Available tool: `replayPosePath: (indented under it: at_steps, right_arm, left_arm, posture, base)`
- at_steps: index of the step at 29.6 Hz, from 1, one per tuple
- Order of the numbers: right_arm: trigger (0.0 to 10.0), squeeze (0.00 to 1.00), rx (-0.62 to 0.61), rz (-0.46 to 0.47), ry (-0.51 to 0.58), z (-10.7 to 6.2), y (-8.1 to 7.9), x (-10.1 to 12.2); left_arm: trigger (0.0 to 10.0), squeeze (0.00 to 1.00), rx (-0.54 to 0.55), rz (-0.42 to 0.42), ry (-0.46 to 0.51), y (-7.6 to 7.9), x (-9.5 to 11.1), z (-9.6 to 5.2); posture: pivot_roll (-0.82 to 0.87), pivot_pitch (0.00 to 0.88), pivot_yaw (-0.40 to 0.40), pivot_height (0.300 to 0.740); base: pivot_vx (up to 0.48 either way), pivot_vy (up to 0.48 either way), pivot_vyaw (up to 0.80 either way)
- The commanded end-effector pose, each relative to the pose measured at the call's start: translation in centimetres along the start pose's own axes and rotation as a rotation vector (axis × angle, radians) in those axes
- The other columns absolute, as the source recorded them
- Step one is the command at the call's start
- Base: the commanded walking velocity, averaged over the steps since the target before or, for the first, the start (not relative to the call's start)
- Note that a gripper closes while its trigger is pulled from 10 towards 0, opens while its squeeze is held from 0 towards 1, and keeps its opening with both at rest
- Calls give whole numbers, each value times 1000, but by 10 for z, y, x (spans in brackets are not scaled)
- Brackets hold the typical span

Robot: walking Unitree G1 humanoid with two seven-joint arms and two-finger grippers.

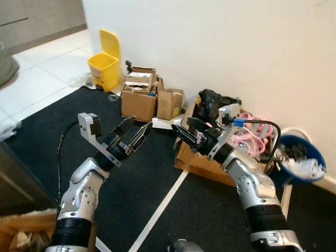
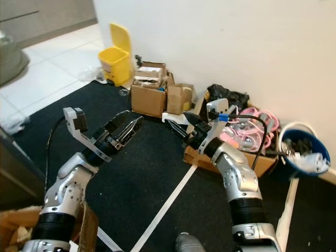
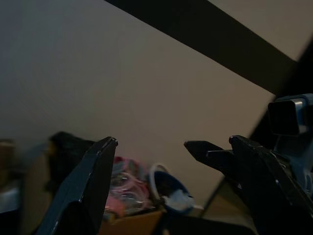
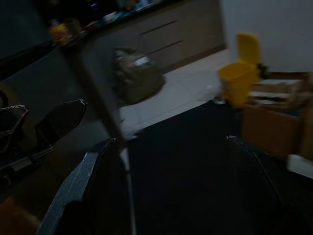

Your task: Picking trash to rubbish bin

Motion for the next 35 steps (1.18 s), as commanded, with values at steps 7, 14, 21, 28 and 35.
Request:
replayPosePath:
  at_steps: [7,14,21,28,35]
  right_arm:
    - [10000,0,-6,11,-2,-2,3,0]
    - [10000,0,-6,6,-5,-2,4,0]
    - [10000,0,-7,4,-7,-2,4,0]
    - [10000,0,-7,2,-9,-2,4,-1]
    - [10000,0,-8,2,-9,-3,4,-1]
  left_arm:
    - [10000,0,-16,9,-3,1,0,3]
    - [10000,0,-19,11,-6,1,-1,3]
    - [10000,0,-20,13,-7,1,-2,3]
    - [10000,0,-15,16,-6,1,-2,3]
    - [10000,0,-1,31,-9,0,-2,2]
  posture:
    - [35,0,-28,740]
    - [33,0,-34,740]
    - [32,0,-35,740]
    - [31,0,-37,740]
    - [31,0,-37,740]
  base:
    - [0,0,-770]
    - [0,0,-774]
    - [0,0,-773]
    - [0,0,-771]
    - [0,0,-773]
Point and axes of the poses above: a point about 5 cm out from each wrist's last joint towards the gripper, its own z axis pointing out of the wrist towards the gripper, its own x axis along the axis of the wrist's last joint, y = z × x, the point moved 3 cm from there along z, pointing out of the wrist towards the gripper, and after that the axes turned 8 degrees about -z, right-handed, at the moved point
